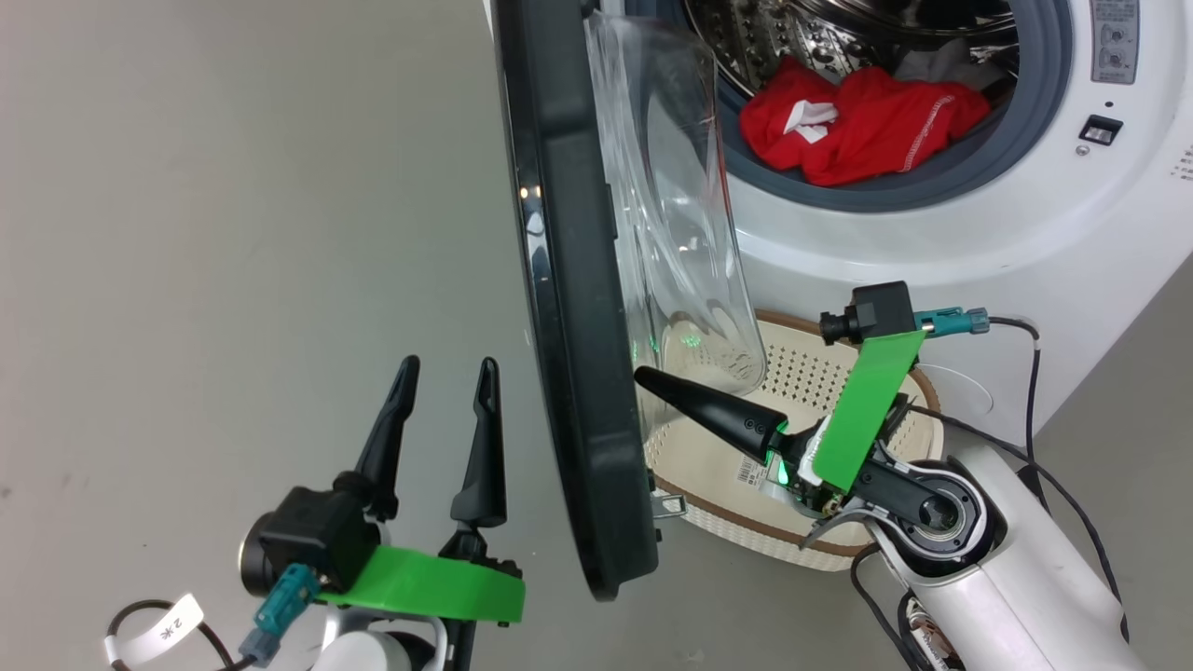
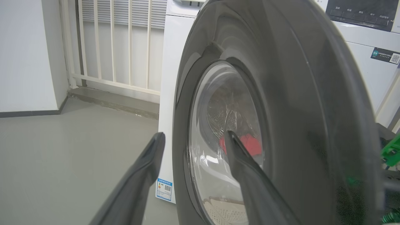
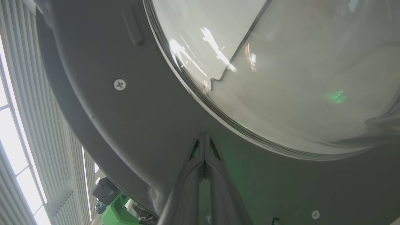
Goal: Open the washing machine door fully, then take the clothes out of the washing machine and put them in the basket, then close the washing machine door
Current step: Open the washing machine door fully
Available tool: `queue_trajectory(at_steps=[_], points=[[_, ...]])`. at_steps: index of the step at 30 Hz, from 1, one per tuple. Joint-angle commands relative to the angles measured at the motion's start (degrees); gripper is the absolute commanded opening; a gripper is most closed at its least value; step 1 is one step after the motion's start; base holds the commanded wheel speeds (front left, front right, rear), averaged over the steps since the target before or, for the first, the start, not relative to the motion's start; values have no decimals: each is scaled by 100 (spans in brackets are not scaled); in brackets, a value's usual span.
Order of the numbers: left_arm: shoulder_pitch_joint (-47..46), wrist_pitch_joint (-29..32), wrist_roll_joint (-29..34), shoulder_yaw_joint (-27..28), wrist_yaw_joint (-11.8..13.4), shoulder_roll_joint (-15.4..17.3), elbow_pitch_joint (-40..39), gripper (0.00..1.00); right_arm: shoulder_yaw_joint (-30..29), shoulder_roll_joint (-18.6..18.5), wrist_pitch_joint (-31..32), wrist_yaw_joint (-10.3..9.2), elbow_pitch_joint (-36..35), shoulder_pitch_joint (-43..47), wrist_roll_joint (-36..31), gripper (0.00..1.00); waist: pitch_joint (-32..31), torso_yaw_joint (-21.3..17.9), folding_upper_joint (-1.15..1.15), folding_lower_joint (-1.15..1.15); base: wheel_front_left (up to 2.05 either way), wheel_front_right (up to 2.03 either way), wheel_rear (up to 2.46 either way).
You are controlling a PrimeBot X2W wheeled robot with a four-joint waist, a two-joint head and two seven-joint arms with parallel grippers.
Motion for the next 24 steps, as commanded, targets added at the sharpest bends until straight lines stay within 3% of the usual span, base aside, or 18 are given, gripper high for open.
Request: queue_trajectory(at_steps=[1, 16, 22, 24], points=[[9, -45, -24, 171, 42, 88, -130, 100, 178, 132, -19, 43, -213, -87, 102, 0, -13, 26, 0, 0, 0, 0, 0], [87, -45, -66, 180, 55, 88, -153, 100, 386, 33, -246, 43, -103, -198, 165, 0, -91, 133, 0, 0, 0, 0, 0], [115, -45, -62, 183, 16, 88, -135, 100, 491, -275, -792, 43, -357, -174, -799, 0, -151, 119, 0, 0, 0, 0, 0], [133, -45, -52, 198, 2, 88, -124, 100, 472, -315, -1034, 43, -481, -71, -1216, 41, -181, 116, 0, 0, 0, 0, 0]])
